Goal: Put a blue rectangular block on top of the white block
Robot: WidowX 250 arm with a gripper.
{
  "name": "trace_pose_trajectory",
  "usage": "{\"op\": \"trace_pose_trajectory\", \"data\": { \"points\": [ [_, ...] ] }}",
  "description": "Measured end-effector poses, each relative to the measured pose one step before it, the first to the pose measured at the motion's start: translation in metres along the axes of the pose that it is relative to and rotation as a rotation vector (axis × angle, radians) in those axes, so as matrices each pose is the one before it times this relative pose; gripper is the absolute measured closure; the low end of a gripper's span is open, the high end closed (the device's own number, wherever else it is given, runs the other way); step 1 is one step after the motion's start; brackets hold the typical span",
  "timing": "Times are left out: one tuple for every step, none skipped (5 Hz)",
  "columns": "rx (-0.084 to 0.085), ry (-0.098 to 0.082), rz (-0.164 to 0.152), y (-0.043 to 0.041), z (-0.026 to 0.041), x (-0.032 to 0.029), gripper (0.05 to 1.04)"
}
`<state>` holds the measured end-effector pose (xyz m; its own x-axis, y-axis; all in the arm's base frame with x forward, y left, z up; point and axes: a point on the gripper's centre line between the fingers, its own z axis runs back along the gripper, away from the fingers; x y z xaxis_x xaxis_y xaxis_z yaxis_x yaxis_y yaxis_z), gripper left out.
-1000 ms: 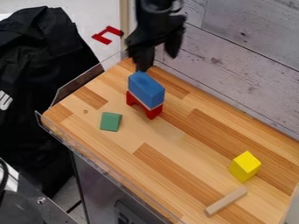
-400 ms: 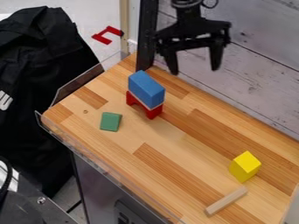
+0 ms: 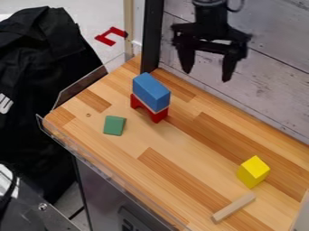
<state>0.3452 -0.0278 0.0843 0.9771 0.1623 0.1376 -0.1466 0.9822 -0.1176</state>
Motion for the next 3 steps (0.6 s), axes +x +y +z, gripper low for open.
{"op": "trace_pose_trajectory", "data": {
  "points": [
    [0.0934,0.0344,-0.0541,-0.00822,-0.0043,0.00644,0.083],
    [0.0202,0.0266,-0.0073,-0.00635,-0.00298,0.00014,0.083],
    [-0.0302,-0.0163,0.0187,-0.00457,-0.0028,0.00152,0.083]
  ]
}}
